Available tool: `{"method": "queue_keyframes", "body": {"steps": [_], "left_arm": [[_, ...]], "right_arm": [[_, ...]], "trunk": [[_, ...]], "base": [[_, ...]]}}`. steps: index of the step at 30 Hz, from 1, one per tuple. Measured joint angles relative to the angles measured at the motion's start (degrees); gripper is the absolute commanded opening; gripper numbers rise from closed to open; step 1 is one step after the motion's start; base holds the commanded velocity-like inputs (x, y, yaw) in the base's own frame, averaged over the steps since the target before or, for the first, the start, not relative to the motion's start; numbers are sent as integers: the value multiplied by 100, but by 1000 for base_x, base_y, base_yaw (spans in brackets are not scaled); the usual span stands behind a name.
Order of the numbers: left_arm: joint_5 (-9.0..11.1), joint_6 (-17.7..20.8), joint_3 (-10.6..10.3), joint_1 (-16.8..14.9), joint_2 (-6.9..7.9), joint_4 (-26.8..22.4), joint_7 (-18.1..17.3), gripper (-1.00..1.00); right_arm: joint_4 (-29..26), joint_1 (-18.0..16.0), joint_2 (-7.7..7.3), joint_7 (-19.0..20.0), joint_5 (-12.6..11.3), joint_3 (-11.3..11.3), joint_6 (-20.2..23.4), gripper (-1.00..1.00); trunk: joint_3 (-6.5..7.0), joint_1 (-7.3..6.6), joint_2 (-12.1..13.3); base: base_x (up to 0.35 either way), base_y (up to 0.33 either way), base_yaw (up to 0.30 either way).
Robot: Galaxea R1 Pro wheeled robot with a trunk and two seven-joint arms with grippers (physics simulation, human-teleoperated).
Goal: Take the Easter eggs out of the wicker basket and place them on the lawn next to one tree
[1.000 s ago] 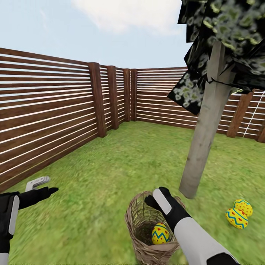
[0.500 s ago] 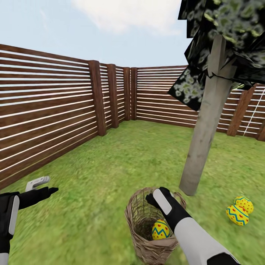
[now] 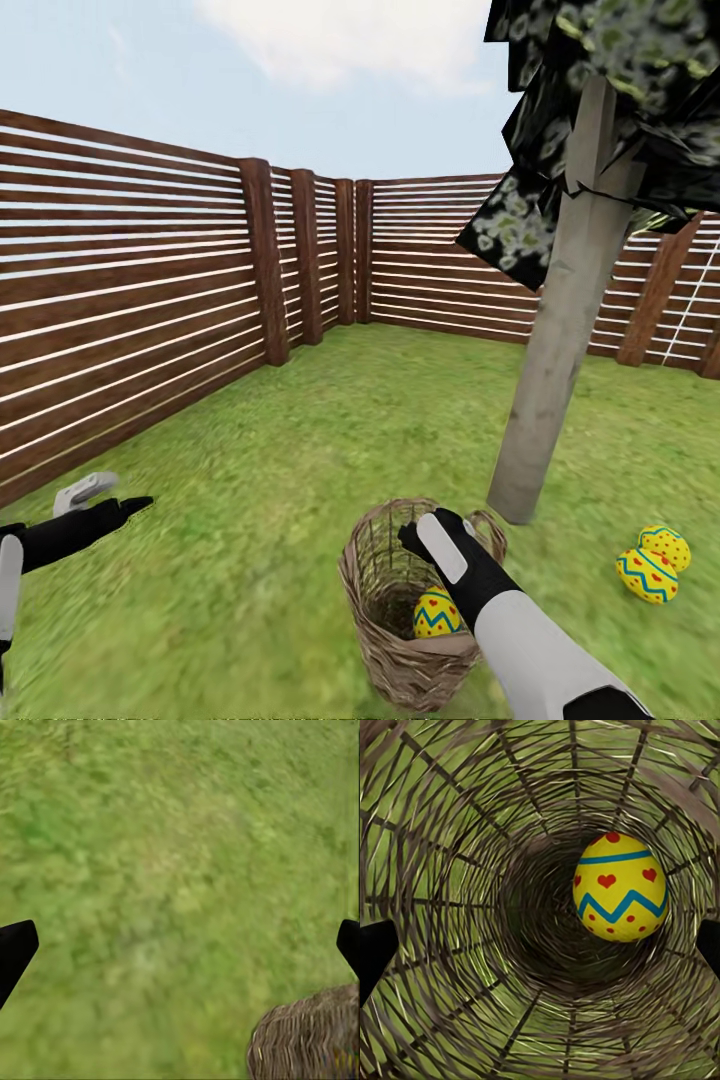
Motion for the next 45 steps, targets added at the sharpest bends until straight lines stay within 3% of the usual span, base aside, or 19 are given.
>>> {"method": "queue_keyframes", "body": {"steps": [4, 7, 10, 17, 23, 45], "left_arm": [[608, 7, 75, 33, 321, 72, -729, 100], [819, 17, 101, 55, 428, 112, -1268, 100], [898, 22, 113, 64, 463, 126, -1555, 100], [940, 25, 101, 67, 466, 132, -1837, 100], [934, 25, 102, 75, 470, 132, -2122, 100], [930, 25, 103, 76, 471, 140, -2172, 100]], "right_arm": [[0, 0, 3, 0, 1, 0, 0, 100], [0, 0, 3, -4, -5, 0, 3, 100], [0, 0, 3, -7, -7, 0, 10, 100], [0, -11, 3, -58, -15, -15, 62, 100], [0, -17, -17, -435, -26, -20, 91, 100], [4, -18, -23, -546, -27, -27, 250, 100]], "trunk": [[-72, 88, -160], [-126, 154, -281], [-180, 220, -401], [-180, 221, -402], [-180, 220, -403], [-180, 220, -403]], "base": [[0, 0, 0], [0, 0, 0], [0, 0, 0], [0, 0, 0], [40, 0, 0], [91, 0, 0]]}}
